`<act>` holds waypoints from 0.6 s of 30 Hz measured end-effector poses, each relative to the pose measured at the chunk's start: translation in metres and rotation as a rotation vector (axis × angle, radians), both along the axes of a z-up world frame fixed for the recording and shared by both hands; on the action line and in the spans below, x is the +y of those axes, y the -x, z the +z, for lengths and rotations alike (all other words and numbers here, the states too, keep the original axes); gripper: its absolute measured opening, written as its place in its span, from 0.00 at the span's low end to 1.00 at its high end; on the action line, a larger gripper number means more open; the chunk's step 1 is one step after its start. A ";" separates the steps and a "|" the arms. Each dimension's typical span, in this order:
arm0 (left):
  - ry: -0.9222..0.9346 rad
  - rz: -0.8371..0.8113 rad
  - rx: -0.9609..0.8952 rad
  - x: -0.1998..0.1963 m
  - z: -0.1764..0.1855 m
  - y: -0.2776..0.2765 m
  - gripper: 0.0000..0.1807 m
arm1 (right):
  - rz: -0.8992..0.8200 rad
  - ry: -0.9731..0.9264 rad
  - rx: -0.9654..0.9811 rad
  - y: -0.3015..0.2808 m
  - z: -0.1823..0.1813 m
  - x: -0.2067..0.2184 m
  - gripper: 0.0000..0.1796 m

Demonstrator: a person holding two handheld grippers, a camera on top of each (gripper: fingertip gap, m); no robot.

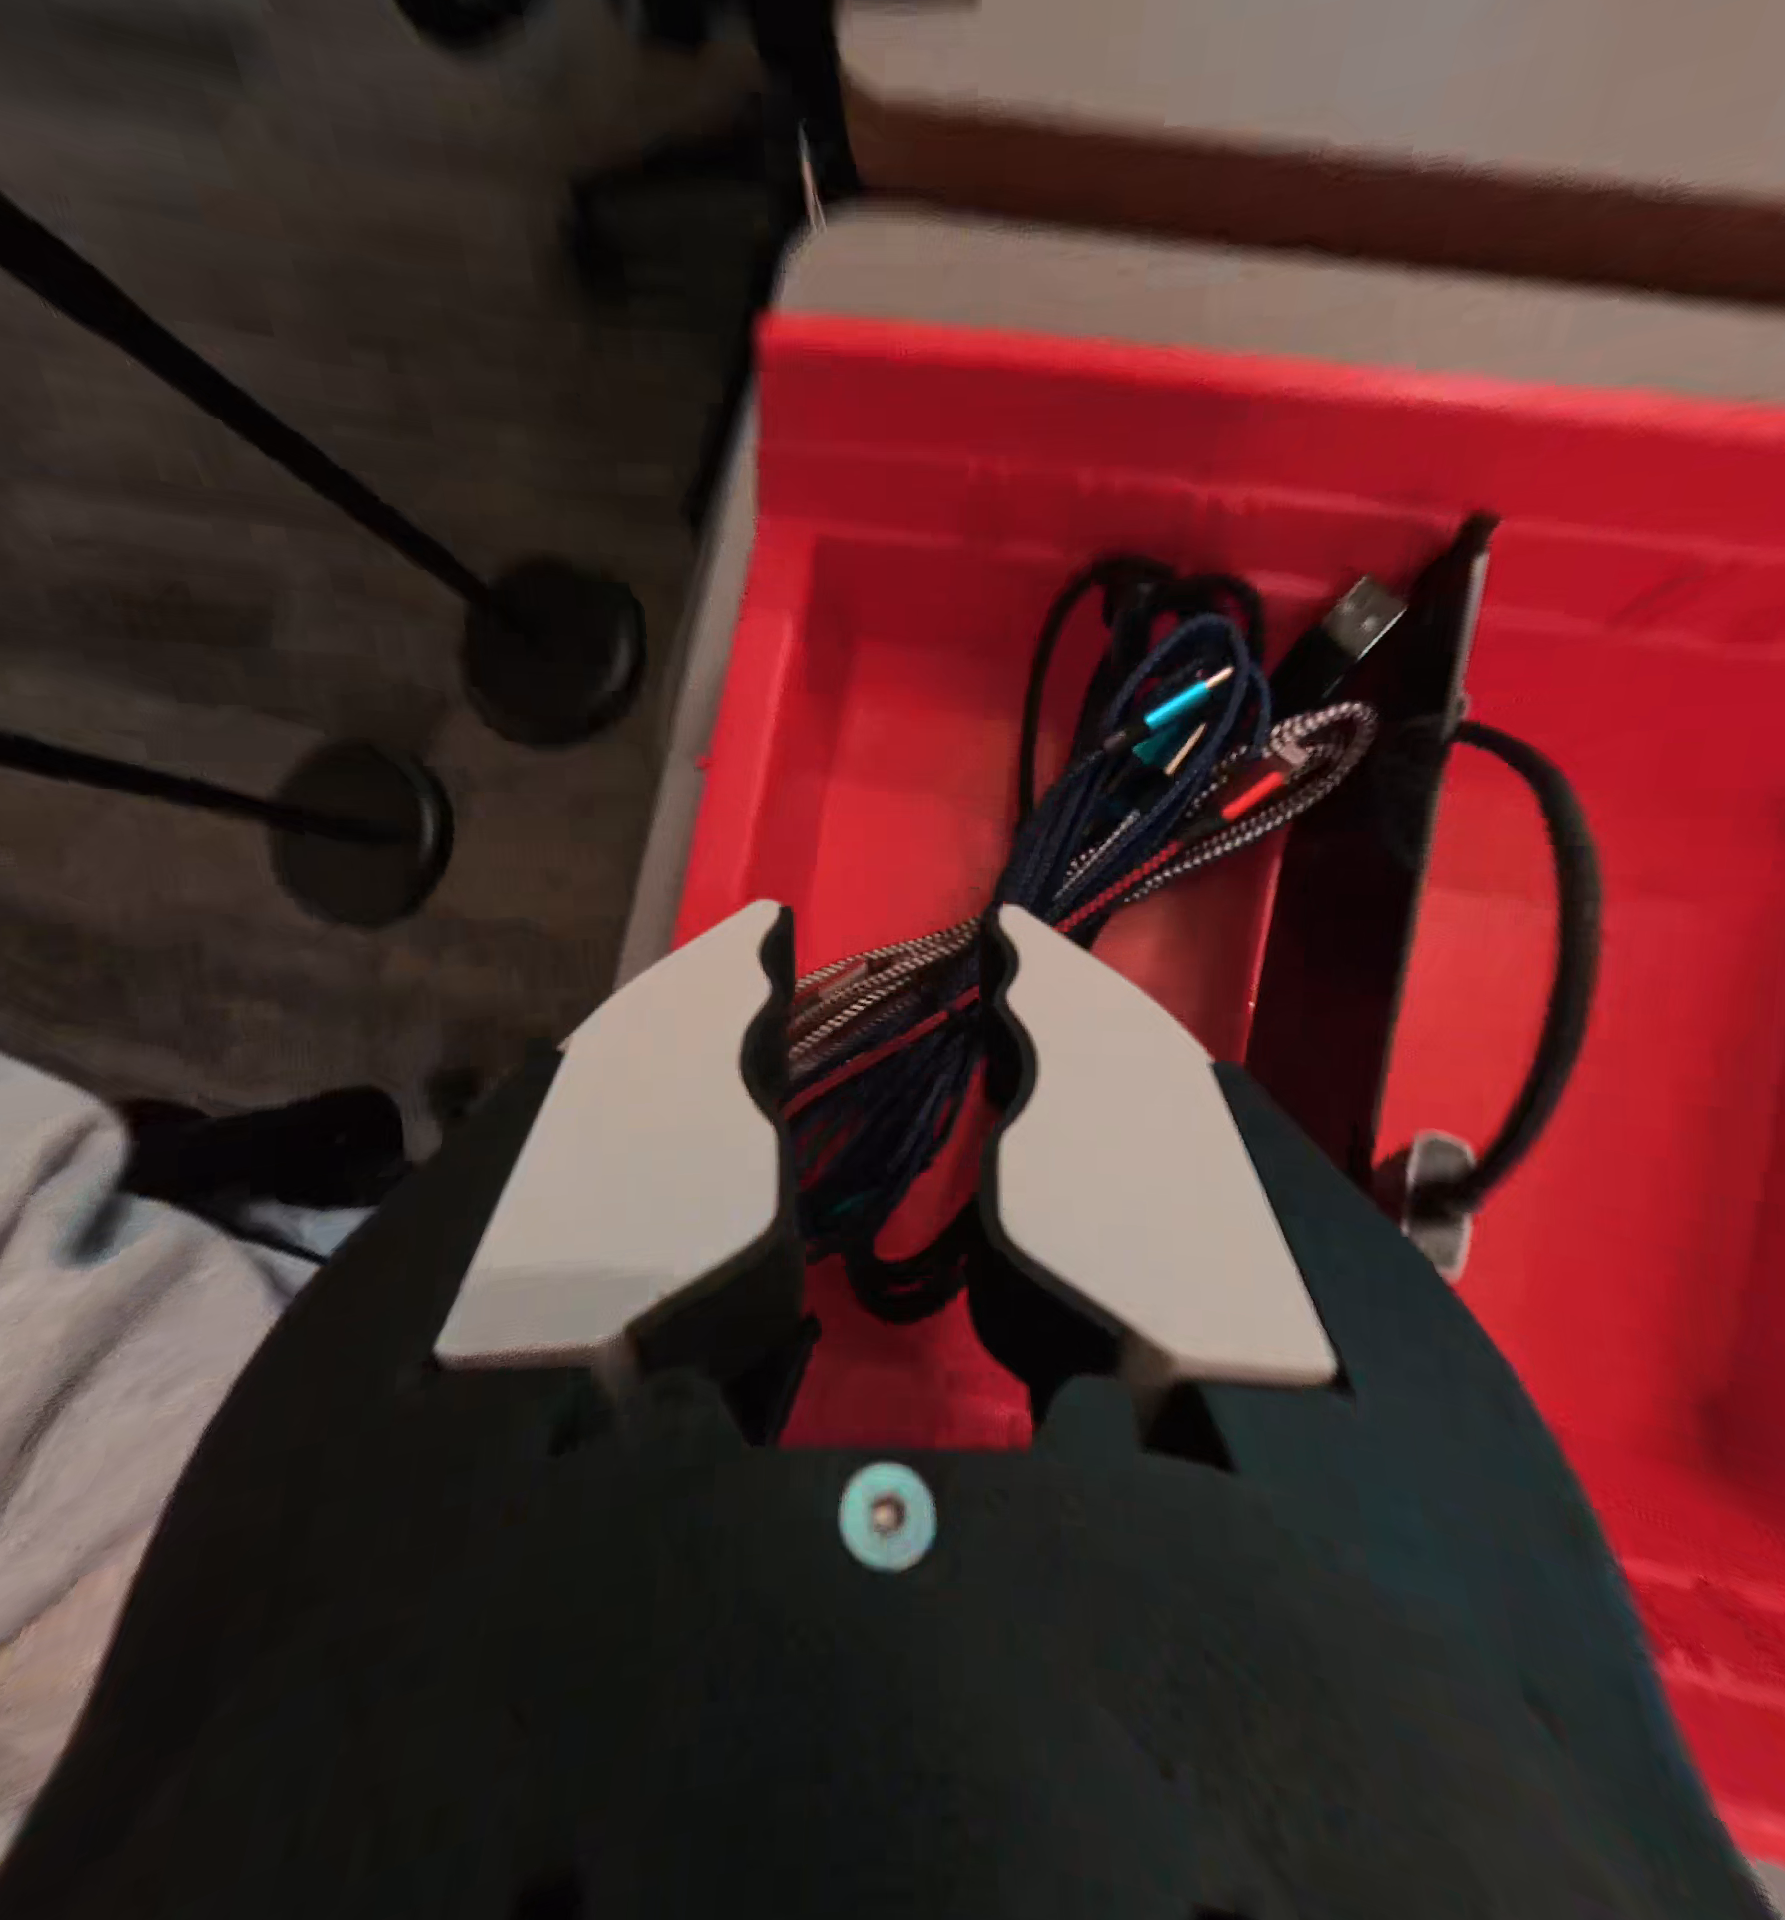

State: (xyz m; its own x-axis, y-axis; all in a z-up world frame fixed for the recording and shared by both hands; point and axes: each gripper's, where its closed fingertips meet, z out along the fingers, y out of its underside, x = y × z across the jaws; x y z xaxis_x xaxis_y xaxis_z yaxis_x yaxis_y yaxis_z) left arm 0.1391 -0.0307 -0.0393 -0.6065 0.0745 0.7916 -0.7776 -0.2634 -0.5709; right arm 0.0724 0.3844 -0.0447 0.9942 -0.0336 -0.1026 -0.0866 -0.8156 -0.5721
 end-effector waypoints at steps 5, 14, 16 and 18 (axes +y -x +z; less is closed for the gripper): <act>-0.010 -0.001 -0.009 -0.001 -0.001 0.001 0.06 | -0.017 0.286 -0.123 -0.022 -0.048 -0.001 0.07; -0.005 -0.015 -0.003 -0.001 0.000 0.001 0.06 | -0.081 -0.161 -0.192 -0.026 0.082 -0.056 0.02; -0.001 -0.014 -0.003 -0.001 0.000 0.001 0.06 | -0.153 -0.226 -0.218 -0.029 0.117 -0.101 0.02; 0.004 -0.012 0.001 0.000 0.000 0.000 0.05 | -0.240 -0.266 -0.253 -0.029 0.146 -0.155 0.02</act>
State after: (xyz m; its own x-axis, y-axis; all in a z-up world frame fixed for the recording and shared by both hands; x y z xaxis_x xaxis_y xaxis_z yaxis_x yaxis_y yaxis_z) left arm 0.1390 -0.0308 -0.0394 -0.6051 0.0849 0.7916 -0.7811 -0.2559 -0.5696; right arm 0.1018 0.2297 0.1013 0.9563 -0.2721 0.1070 -0.0856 -0.6108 -0.7872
